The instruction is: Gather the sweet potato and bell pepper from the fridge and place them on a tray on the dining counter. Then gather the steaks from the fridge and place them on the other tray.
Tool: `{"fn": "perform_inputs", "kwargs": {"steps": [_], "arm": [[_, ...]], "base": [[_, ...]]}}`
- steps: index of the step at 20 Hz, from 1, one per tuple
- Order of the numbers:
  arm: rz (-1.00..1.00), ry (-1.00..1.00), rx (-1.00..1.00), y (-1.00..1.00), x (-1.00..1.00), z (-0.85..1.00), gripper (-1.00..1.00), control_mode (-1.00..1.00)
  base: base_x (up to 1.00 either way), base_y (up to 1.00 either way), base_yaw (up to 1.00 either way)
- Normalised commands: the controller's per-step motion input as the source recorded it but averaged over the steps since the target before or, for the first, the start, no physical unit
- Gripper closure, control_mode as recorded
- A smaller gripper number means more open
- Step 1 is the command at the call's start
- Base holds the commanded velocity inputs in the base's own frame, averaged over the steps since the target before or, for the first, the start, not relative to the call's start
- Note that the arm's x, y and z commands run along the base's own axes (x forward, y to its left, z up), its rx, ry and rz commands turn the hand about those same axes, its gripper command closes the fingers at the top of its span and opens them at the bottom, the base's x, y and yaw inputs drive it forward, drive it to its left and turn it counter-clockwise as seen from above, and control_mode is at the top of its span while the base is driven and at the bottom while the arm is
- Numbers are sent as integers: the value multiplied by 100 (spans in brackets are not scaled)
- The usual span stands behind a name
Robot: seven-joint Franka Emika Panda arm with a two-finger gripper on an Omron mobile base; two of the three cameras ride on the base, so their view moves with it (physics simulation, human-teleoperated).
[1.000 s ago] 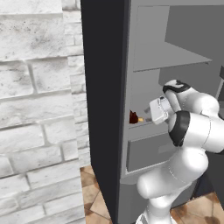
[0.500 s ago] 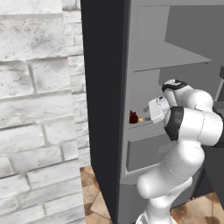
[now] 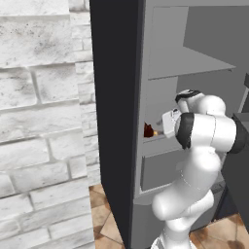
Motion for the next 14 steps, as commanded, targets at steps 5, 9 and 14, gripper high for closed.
{"fn": "perform_inputs", "kwargs": {"steps": [5, 9, 14], "arm": [[0, 0, 0, 15, 5, -13, -100, -100], [0, 0, 0, 25, 7, -18, -100, -100], [0, 1, 0, 13, 30, -19, -100, -100]], "base": [[0, 0, 0], [0, 0, 0], [0, 0, 0]]}}
